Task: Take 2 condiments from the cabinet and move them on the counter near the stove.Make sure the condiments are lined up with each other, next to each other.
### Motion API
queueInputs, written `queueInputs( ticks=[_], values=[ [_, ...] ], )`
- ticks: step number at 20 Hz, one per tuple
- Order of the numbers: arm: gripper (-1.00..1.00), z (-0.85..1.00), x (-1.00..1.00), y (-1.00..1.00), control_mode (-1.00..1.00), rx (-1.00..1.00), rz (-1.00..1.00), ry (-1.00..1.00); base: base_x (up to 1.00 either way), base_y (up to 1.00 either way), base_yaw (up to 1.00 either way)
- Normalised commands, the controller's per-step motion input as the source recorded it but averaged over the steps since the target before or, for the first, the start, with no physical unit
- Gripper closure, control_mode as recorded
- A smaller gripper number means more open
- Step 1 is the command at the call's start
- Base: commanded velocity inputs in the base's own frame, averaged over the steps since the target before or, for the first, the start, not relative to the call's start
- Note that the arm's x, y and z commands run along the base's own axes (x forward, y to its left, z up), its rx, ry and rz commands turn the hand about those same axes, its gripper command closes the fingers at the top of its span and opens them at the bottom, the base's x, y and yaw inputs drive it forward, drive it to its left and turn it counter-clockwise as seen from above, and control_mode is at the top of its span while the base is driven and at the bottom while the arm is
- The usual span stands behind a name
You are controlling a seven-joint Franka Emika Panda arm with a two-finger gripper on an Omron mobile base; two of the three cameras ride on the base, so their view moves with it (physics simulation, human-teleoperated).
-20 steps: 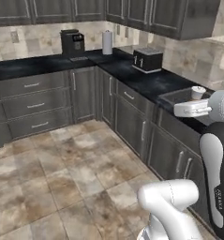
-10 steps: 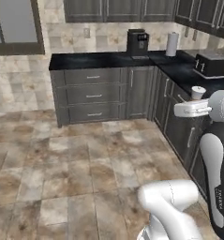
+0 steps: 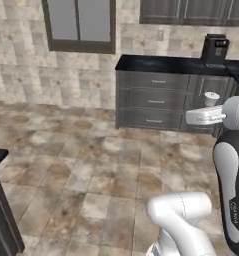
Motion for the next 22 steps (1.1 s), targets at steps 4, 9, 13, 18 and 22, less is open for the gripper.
queueInputs(
  ticks=[4,9,13,18,22],
  values=[
    [1.00,0.00,0.00,0.00,1.00,0.00,0.00,0.00,0.00,0.31,0.51],
    [1.00,0.00,0.00,0.00,1.00,0.00,0.00,0.00,0.00,0.32,0.50],
    [1.00,0.00,0.00,0.00,1.00,0.00,0.00,0.00,0.00,0.28,0.49],
    [1.00,0.00,0.00,0.00,1.00,0.00,0.00,0.00,0.00,0.29,0.44],
    [1.00,0.00,0.00,0.00,1.00,0.00,0.00,0.00,0.00,0.33,0.37]
  ],
)
